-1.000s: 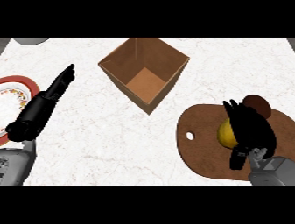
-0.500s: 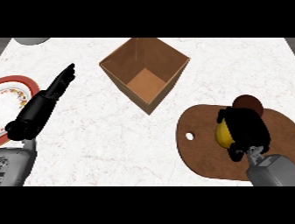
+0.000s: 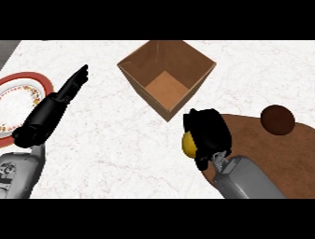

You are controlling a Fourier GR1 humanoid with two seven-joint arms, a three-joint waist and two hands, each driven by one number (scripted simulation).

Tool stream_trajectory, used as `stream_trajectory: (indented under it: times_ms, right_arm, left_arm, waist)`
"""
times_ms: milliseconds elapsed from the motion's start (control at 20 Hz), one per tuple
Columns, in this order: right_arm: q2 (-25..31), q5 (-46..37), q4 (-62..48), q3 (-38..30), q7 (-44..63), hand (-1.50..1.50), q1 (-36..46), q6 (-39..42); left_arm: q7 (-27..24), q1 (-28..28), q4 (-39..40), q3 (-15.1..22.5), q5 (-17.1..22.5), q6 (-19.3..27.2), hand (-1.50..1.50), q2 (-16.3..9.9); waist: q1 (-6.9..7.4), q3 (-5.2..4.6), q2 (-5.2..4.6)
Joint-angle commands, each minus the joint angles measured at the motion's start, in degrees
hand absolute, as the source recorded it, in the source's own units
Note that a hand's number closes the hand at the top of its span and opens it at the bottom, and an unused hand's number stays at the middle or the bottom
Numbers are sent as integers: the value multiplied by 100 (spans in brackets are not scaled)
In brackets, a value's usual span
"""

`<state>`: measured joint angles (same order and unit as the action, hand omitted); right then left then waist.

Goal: Pick the lemon from the cutting board and place it in the cardboard box

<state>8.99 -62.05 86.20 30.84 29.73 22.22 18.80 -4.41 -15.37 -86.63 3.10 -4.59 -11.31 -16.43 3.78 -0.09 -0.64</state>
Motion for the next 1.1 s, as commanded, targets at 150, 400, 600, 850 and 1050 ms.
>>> stream_trajectory:
  times_ms: [150, 400, 600, 850, 1050]
  right_arm:
    - [-877, 626, -582, 937, 312, 150, 1516, -581]
    - [-893, 780, -937, 1375, 808, 150, 2831, -1082]
    - [-897, 1376, -1057, 1373, 1395, 150, 3750, -1467]
    - [-898, 1337, -1407, 1011, 2684, 150, 4349, -2552]
    - [-899, 1293, -2036, 838, 3410, 150, 4935, -3228]
  left_arm:
    - [2, -359, 49, 361, -54, -164, 0, 212]
    - [-43, -423, 247, 285, -24, -239, 0, 150]
    - [61, -642, 364, 307, -109, -96, 0, 293]
    - [-26, -409, 331, 283, -111, -134, 0, 213]
    - [59, -479, 296, 240, -115, -120, 0, 197]
  waist:
    - [685, 8, -144]
    - [704, -16, -78]
    - [601, -15, -29]
    - [503, -15, 14]
    - [409, -16, 1]
